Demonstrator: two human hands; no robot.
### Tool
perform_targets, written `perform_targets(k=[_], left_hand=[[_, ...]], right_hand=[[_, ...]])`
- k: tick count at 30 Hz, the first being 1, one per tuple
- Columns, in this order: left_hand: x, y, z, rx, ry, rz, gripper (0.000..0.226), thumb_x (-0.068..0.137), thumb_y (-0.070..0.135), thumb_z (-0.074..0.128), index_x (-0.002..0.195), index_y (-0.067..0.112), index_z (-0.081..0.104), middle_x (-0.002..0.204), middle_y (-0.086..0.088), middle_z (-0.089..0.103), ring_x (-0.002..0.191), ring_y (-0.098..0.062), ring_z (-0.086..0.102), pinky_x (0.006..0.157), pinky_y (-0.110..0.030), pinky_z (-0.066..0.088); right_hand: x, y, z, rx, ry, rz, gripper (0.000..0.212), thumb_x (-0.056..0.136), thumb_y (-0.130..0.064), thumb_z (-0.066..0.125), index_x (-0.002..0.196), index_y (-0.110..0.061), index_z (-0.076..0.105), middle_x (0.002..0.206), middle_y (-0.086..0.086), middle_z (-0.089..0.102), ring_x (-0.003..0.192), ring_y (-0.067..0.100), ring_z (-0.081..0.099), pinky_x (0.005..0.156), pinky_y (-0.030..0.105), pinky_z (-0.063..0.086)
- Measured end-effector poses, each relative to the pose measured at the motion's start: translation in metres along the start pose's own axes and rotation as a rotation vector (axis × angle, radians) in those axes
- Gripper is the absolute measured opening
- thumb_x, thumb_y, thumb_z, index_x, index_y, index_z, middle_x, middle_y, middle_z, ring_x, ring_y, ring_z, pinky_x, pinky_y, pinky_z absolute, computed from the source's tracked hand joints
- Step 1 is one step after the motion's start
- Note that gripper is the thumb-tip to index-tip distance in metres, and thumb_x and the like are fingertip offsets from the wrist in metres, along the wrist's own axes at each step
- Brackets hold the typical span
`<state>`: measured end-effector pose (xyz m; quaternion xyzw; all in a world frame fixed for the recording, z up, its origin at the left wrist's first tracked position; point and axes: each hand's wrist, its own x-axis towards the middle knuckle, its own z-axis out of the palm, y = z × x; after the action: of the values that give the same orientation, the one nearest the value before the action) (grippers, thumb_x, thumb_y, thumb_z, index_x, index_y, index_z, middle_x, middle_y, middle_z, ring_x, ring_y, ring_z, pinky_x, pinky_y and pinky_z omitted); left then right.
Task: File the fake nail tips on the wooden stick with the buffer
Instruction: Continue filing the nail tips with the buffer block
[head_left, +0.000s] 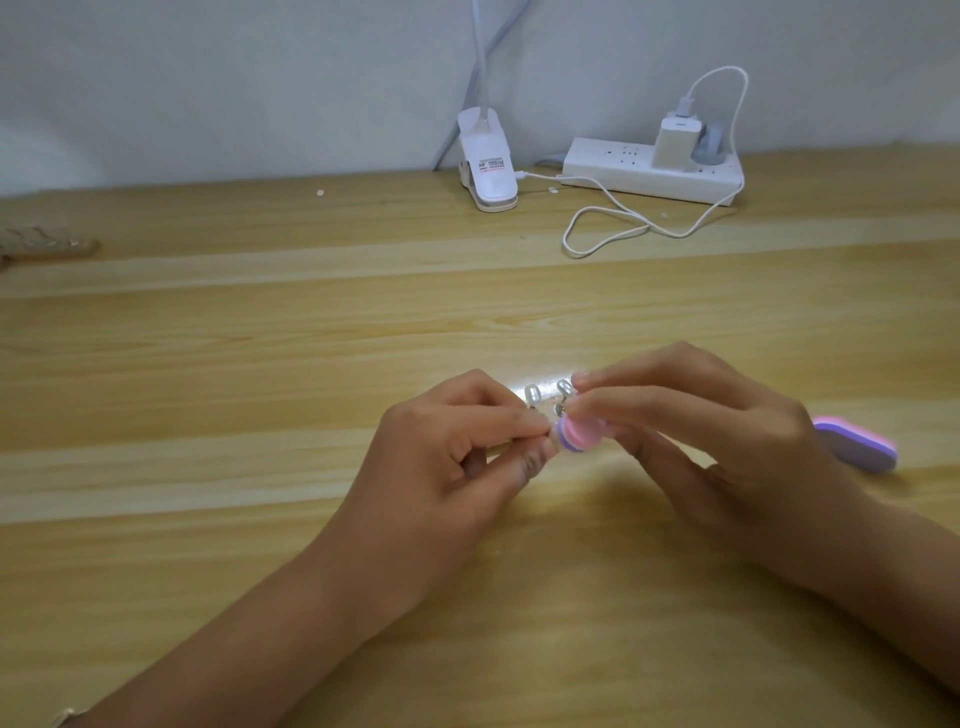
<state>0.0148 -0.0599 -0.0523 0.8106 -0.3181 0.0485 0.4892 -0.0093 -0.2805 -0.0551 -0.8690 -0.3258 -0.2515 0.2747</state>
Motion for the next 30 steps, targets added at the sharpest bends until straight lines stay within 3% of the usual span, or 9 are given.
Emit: perform_targets(k=[11,16,20,25,27,30], left_hand=[[0.001,0.003,-0.002,-0.059,0.042,-0.001,0.015,0.084,0.022,0.070,0.096,0.030,0.077,0.082,0.003,0.065,0.048,-0.012,0.041,0.050,-0.019,0.036],[0.002,0.003,-0.001,-0.056,0.055,-0.020,0.014,0.083,0.020,0.070,0.095,0.023,0.079,0.080,0.004,0.064,0.048,-0.011,0.040,0.051,-0.016,0.034],[0.001,0.004,0.000,-0.047,0.048,-0.013,0.013,0.084,0.020,0.070,0.094,0.021,0.079,0.080,0.005,0.065,0.049,-0.006,0.040,0.052,-0.015,0.033],[0.001,0.002,0.000,-0.036,0.070,-0.012,0.013,0.084,0.020,0.070,0.093,0.020,0.079,0.080,0.006,0.065,0.047,-0.005,0.040,0.051,-0.013,0.033],[0.001,0.003,0.000,-0.009,0.062,0.000,0.014,0.084,0.019,0.070,0.095,0.022,0.078,0.081,0.005,0.065,0.048,-0.006,0.041,0.051,-0.013,0.034],[0.001,0.004,0.002,0.032,0.037,0.021,0.015,0.084,0.016,0.070,0.096,0.020,0.078,0.083,0.006,0.066,0.051,-0.003,0.045,0.052,-0.012,0.035]], right_hand=[[-0.001,-0.021,0.010,0.067,0.146,0.074,0.018,0.092,-0.014,0.072,0.108,-0.006,0.074,0.108,0.005,0.070,0.103,0.017,0.068,0.091,0.029,0.053],[0.002,-0.023,0.010,0.054,0.144,0.119,0.021,0.094,-0.015,0.063,0.109,-0.006,0.074,0.113,0.009,0.066,0.102,0.021,0.067,0.091,0.028,0.051],[0.002,-0.025,0.011,0.102,0.143,0.163,0.021,0.091,-0.015,0.066,0.108,-0.007,0.074,0.111,0.009,0.065,0.102,0.011,0.065,0.091,0.021,0.049],[0.001,-0.026,0.013,0.080,0.165,0.204,0.020,0.089,-0.015,0.072,0.109,-0.010,0.075,0.112,0.004,0.066,0.102,0.011,0.067,0.085,0.028,0.055],[0.001,-0.027,0.013,0.087,0.157,0.197,0.021,0.092,-0.020,0.071,0.110,-0.010,0.074,0.113,0.003,0.067,0.104,0.008,0.065,0.089,0.024,0.053],[0.001,-0.029,0.013,0.066,0.189,0.216,0.023,0.090,-0.028,0.069,0.107,-0.015,0.076,0.116,0.003,0.065,0.092,0.001,0.066,0.081,0.018,0.051]])
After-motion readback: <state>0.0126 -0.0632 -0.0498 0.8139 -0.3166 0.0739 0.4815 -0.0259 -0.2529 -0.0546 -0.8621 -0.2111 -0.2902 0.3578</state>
